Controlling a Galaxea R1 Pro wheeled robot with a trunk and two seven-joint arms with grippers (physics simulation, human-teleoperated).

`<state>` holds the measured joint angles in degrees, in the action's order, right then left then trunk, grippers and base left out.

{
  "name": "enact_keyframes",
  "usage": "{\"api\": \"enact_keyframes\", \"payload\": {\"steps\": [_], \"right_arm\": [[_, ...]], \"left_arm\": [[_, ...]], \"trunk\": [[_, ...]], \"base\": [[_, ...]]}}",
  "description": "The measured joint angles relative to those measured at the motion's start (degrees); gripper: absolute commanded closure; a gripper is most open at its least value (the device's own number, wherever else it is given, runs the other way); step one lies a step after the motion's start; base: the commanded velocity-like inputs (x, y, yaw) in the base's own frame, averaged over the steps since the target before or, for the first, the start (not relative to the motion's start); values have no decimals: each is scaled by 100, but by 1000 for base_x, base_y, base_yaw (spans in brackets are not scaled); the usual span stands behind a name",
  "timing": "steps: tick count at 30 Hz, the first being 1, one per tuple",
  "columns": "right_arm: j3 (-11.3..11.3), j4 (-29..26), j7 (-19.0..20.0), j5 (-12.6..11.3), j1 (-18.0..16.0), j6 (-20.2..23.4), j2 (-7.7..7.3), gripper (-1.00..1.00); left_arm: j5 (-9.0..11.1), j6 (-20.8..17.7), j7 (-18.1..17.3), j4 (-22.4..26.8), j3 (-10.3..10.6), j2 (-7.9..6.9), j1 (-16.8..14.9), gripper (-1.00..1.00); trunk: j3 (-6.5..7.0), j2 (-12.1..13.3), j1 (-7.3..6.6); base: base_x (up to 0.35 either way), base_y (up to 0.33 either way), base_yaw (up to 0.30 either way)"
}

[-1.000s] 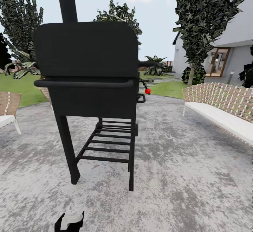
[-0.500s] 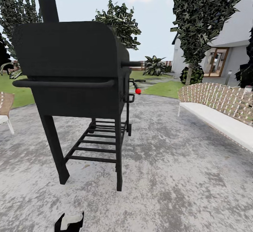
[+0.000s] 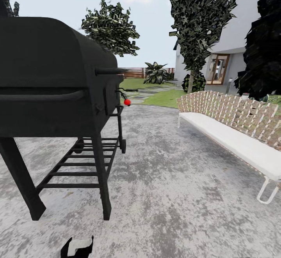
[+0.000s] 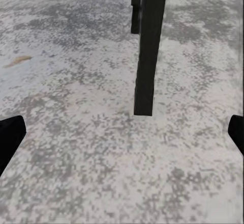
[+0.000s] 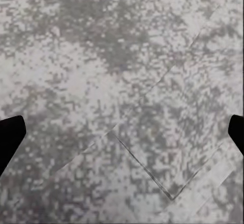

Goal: In the garden, pick up the pesticide atomizer on the floor and spray pesticide onto both trees until each tree trunk is fully covered.

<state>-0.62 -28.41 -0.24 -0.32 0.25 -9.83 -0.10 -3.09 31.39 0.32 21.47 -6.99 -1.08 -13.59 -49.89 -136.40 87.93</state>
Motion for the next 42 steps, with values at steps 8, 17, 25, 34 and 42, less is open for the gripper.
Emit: {"api": "enact_keyframes", "payload": {"steps": [8,17,25,34,42], "right_arm": [[-2,-10,6,-8,0,0,-2,-100],[4,8,8,-3,0,0,4,-100],[4,3,1,-1,0,0,1,-100],[4,-7,2,-6,0,0,-6,-100],[5,16,4,3,0,-1,-1,-100]], "left_arm": [[0,-3,0,1,-6,0,0,-100],[1,5,0,1,-6,-8,0,-100],[0,6,0,1,-6,-9,0,-100],[0,6,0,-1,-6,-9,0,-100],[3,6,0,-1,-7,-9,0,-100]], "trunk": [[0,0,0],[0,0,-1],[0,0,-1],[0,0,-1],[0,0,-2]], "base": [[173,-304,-288],[207,-283,-71],[238,-257,-4],[250,-243,0],[293,-150,0]]}}
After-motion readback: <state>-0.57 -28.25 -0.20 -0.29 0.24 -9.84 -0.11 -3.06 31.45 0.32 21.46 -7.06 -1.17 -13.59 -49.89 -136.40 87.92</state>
